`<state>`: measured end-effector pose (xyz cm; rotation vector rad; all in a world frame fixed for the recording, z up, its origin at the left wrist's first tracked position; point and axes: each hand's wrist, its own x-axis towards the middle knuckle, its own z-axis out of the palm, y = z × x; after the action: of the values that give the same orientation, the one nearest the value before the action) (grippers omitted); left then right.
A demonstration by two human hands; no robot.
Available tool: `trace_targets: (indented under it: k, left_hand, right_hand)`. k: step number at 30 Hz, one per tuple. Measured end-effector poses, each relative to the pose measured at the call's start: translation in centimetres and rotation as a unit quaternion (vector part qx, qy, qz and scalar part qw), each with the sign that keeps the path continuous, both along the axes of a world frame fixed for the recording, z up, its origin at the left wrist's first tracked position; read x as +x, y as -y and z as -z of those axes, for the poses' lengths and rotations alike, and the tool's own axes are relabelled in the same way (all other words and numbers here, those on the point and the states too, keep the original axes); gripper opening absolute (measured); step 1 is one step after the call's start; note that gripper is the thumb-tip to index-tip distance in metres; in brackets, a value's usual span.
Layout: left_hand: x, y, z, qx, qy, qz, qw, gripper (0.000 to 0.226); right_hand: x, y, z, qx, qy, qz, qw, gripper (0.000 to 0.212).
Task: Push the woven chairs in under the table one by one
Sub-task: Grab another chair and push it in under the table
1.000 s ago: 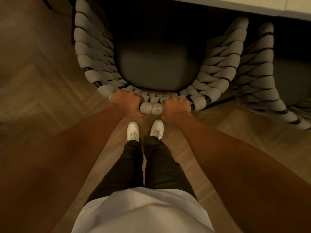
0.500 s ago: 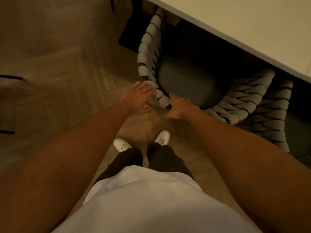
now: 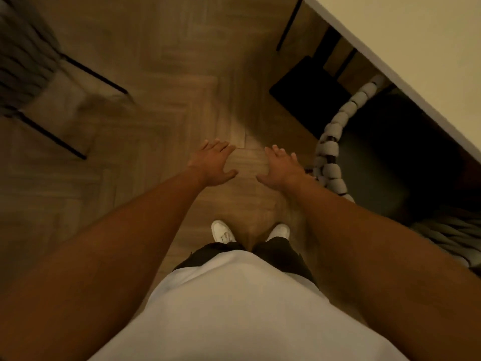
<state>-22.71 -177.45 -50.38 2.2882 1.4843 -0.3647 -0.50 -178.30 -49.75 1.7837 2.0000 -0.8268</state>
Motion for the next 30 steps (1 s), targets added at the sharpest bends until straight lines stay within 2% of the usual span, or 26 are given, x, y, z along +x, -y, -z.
trace_targets:
  k: [7,15,24,30]
  left_hand:
    - [-8.8,-0.7,0.1,-0.002,-0.004,-0.126,0.992,0.079]
    - [-16.4,-4.0,0.8,-0.025,0.006,-0.240,0.970,0.078]
    - [-24.0,-9.6,1.0,-0.013,0.011,-0.404,0.914,0.080]
    - [-28.7,-12.2,0.4,-0.013,0.014,-0.454,0.891,0.078]
  right_hand:
    - [-10.4,-6.0,-0.1,0.009,0.009,-0.132,0.991,0.090]
    - [-19.9,-14.9,0.1,-0.003,0.006,-0.235,0.972,0.084]
    - [-30.0,-26.2,0.1,-0.015,0.006,-0.360,0.933,0.082]
    - [-37.8,-31.2,-0.2,-0.006,0.019,-0.426,0.905,0.084]
